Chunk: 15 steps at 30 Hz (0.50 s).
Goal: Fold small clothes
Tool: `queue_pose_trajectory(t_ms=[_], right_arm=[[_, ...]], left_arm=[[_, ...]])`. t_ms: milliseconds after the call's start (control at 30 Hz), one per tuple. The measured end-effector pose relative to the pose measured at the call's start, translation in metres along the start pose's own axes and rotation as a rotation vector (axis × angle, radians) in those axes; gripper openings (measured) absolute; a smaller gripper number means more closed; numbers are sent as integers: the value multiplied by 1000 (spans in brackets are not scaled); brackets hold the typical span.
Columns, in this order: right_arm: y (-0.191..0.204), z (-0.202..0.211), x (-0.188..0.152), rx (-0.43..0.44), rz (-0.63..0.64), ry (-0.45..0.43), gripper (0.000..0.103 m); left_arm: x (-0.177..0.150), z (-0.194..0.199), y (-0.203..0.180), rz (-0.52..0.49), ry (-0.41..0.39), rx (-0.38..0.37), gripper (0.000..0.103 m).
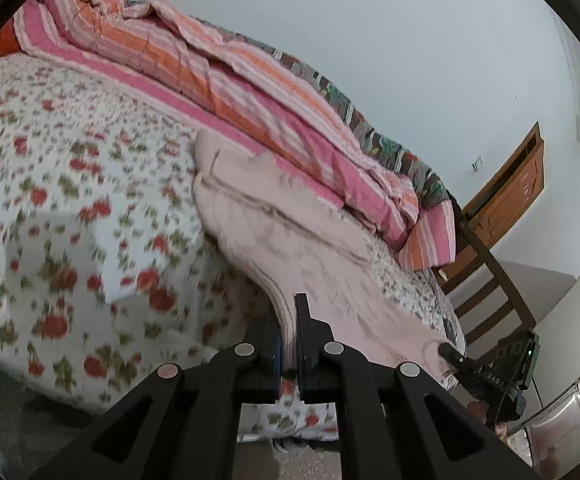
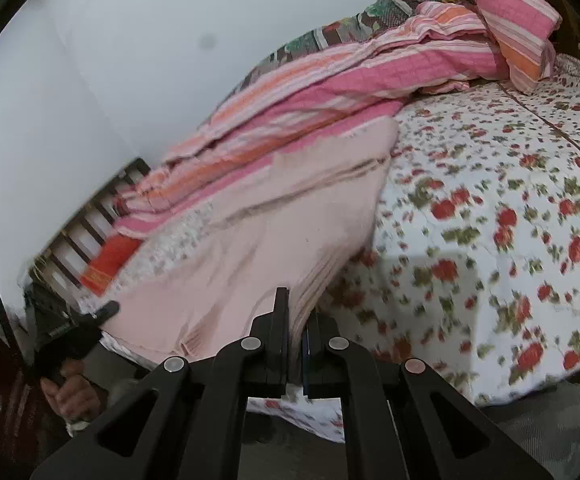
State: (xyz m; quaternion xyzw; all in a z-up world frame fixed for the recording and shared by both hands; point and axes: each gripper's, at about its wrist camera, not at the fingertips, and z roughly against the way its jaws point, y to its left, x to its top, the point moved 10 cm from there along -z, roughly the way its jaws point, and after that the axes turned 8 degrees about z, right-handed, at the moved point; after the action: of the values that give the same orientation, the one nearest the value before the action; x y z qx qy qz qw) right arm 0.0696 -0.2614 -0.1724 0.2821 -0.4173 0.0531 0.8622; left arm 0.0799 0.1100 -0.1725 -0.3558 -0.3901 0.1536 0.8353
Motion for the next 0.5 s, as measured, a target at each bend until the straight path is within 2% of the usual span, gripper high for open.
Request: queue_pose_trajectory(t_ms=[300,500], right_arm=[[7,-13,75,119,-105,-100,5],[-2,-39,124,179,-172,-142,5]], left_arm=[[64,-19,-24,10,-70,12,6],[111,-50,-24,57,-92,27,6]])
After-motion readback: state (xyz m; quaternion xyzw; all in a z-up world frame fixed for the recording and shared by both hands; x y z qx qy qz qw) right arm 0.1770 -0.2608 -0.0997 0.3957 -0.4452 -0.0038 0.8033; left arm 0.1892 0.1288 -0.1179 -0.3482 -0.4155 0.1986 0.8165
